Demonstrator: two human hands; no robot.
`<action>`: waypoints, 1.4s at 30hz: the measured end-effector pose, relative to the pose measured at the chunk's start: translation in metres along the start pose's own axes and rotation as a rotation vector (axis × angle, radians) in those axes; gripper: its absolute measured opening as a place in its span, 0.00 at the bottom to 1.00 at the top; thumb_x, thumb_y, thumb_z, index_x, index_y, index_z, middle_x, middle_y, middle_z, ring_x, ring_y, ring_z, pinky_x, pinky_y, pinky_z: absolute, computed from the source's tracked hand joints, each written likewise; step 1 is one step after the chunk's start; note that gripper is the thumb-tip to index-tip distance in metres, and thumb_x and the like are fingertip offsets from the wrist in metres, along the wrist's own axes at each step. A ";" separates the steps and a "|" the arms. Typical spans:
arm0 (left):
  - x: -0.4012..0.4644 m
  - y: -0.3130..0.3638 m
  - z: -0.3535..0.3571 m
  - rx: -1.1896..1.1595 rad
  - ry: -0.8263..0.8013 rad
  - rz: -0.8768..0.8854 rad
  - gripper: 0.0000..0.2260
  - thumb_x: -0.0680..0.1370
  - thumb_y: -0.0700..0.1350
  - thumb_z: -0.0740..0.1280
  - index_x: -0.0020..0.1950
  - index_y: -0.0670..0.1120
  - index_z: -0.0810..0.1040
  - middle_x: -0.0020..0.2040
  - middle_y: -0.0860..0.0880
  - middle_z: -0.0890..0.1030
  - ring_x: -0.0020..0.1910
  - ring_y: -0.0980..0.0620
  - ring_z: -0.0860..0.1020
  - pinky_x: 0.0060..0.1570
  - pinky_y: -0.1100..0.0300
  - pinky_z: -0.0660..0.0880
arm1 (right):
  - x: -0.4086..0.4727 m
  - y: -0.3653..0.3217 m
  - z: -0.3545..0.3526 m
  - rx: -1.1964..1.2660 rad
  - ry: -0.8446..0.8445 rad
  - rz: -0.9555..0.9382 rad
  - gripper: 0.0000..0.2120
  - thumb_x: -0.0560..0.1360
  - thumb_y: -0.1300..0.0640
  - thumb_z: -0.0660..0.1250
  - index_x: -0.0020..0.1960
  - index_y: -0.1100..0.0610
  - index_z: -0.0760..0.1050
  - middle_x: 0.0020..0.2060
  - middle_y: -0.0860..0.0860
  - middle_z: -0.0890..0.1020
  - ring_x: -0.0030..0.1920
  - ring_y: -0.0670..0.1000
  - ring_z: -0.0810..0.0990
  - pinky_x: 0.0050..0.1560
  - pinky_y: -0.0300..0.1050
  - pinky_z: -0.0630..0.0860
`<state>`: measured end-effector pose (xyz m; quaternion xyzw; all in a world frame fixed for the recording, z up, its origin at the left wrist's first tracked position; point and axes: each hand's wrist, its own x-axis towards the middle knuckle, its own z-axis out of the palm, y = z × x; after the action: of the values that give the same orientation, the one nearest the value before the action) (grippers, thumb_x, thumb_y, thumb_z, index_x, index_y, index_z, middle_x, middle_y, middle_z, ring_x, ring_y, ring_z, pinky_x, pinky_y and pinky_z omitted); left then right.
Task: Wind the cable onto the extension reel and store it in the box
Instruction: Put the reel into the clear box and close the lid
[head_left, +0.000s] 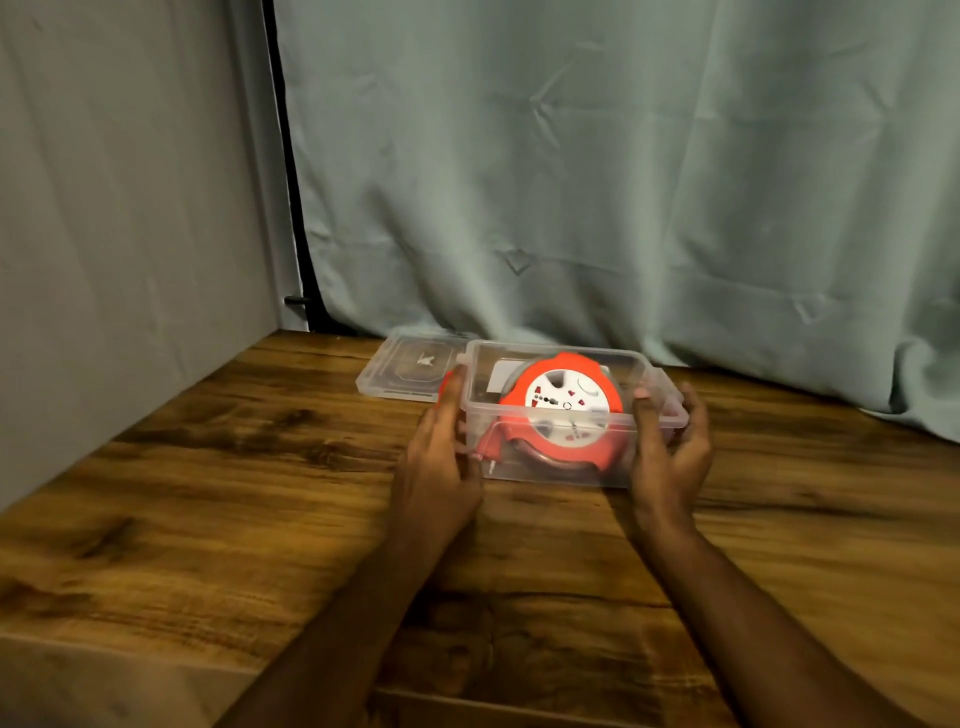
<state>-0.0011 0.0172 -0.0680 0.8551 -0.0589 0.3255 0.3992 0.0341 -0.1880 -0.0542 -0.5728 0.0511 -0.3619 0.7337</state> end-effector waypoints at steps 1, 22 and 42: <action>0.001 0.001 -0.005 -0.001 0.020 -0.033 0.42 0.74 0.38 0.70 0.80 0.62 0.52 0.54 0.54 0.80 0.47 0.55 0.80 0.48 0.56 0.80 | 0.001 0.001 -0.001 0.018 0.001 0.012 0.35 0.71 0.39 0.74 0.73 0.52 0.73 0.64 0.53 0.83 0.60 0.52 0.84 0.55 0.48 0.84; 0.116 -0.063 -0.027 0.672 -0.011 0.231 0.04 0.79 0.48 0.63 0.52 0.49 0.72 0.50 0.47 0.79 0.49 0.47 0.77 0.50 0.50 0.75 | 0.016 0.015 -0.011 -0.069 -0.049 -0.176 0.18 0.82 0.60 0.68 0.71 0.63 0.76 0.56 0.53 0.83 0.47 0.27 0.80 0.45 0.24 0.75; 0.154 0.017 -0.020 -0.495 0.202 -0.481 0.02 0.82 0.44 0.63 0.51 0.49 0.75 0.51 0.40 0.84 0.44 0.39 0.84 0.39 0.48 0.83 | 0.007 0.006 -0.005 -0.102 0.060 -0.155 0.31 0.82 0.38 0.54 0.67 0.59 0.81 0.58 0.54 0.86 0.59 0.50 0.84 0.63 0.48 0.80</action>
<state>0.1027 0.0448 0.0458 0.6855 0.1071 0.2810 0.6631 0.0402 -0.1955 -0.0585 -0.6004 0.0470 -0.4316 0.6716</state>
